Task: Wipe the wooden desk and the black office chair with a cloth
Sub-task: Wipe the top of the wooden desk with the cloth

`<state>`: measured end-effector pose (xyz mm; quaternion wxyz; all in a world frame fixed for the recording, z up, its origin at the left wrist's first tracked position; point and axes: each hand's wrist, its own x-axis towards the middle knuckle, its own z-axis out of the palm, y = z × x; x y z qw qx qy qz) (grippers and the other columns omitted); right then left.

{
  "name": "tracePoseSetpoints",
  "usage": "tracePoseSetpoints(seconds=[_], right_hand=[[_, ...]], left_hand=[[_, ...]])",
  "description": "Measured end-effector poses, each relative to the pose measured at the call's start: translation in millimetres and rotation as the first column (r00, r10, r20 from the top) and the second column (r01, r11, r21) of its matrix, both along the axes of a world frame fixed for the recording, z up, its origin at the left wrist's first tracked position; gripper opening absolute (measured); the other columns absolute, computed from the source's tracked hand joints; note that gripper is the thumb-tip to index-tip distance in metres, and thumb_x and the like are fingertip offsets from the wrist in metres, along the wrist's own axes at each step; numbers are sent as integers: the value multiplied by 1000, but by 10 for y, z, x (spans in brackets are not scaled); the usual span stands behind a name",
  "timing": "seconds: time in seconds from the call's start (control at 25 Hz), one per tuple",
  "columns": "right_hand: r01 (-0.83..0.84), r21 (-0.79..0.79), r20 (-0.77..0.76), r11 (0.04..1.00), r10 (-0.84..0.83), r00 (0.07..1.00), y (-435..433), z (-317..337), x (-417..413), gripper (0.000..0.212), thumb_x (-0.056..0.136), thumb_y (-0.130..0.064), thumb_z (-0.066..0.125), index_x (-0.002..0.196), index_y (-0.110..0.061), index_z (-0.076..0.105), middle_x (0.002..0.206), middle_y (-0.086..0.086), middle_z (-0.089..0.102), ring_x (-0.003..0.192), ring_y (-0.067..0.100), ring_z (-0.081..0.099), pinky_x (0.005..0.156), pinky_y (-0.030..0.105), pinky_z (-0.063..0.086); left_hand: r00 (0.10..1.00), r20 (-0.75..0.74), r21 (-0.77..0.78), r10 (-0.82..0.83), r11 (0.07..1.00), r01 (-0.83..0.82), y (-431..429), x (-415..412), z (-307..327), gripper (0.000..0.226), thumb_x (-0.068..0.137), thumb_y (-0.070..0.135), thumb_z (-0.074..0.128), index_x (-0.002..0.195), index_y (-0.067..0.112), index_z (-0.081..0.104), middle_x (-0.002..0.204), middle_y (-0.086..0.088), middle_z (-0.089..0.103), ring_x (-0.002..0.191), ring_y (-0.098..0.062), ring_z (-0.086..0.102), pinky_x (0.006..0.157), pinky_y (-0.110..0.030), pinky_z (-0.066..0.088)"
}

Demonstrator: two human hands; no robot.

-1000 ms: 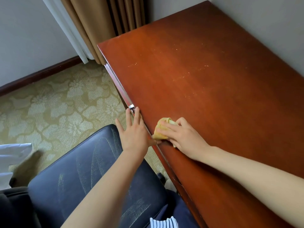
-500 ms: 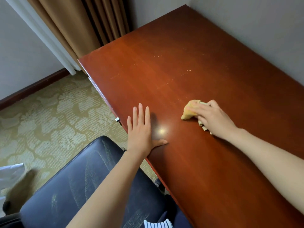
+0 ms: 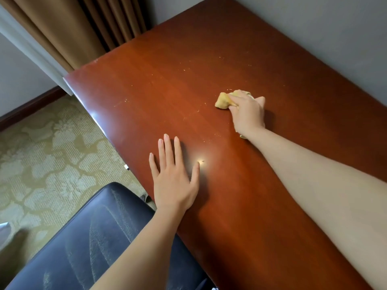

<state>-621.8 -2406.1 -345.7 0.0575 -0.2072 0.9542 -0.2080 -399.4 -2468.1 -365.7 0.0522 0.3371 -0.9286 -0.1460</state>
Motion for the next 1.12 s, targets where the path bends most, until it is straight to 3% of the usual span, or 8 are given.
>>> tracePoseSetpoints(seconds=[0.12,0.32,0.48,0.68,0.76,0.88,0.96,1.12], right_hand=[[-200,60,-33,978,202,979,-219,18,179,35,98,-36,42,132,-42,48,134,1,45,104,24,36,91,33,33],[-581,125,-146,804,594,791,-91,14,669,36,97,-34,46,132,-41,49,140,-11,46,99,26,38,80,36,30],[-731,45,-157,681,727,668,413,41,871,34,88,-24,60,121,-28,64,130,-3,59,85,30,51,70,38,42],[-833,79,-157,548,832,533,1128,69,728,32,79,-19,71,111,-25,70,124,-2,63,75,29,56,65,40,51],[-799,85,-155,596,800,580,1286,81,461,37,73,-9,77,108,-21,72,122,0,64,71,30,52,63,42,52],[-598,98,-143,796,606,783,1392,67,19,46,75,1,74,115,-21,68,126,2,61,79,32,46,73,47,51],[-407,97,-129,908,417,900,1374,51,-232,42,87,-6,63,124,-26,61,132,1,57,92,26,40,88,41,44],[-133,84,-204,988,147,968,914,0,-514,35,98,-21,47,132,-28,53,140,-3,49,101,28,40,90,34,39]], left_hand=[[1000,-9,-1,-7,1000,7,1,-31,5,66,93,45,9,153,16,3,161,-4,-5,144,-12,-18,117,-38,-12],[1000,-31,5,1,1000,-1,-13,-26,-8,60,97,32,15,152,11,8,160,-6,2,147,-16,-7,119,-38,-4],[999,-35,4,1,1000,-1,-20,-24,-13,58,97,28,19,152,9,13,160,-7,6,148,-17,-3,119,-38,-1],[1000,-23,-1,-5,1000,5,-30,-20,-7,56,98,26,18,152,12,12,161,-5,1,147,-16,-8,118,-34,-9],[1000,-14,-2,-10,1000,10,-29,-14,-5,54,100,25,20,152,13,12,161,-5,0,147,-16,-8,117,-34,-9],[1000,5,-7,-17,1000,17,-32,-12,4,55,98,26,20,152,16,16,161,-5,4,148,-17,-5,117,-37,-7],[1000,15,-4,-22,1000,22,-19,-27,10,56,97,27,20,152,18,18,161,-5,6,148,-17,-3,118,-38,-5],[1000,23,0,-11,1000,11,2,-33,26,56,97,28,20,152,18,20,160,-6,8,148,-17,-1,118,-37,-4]])
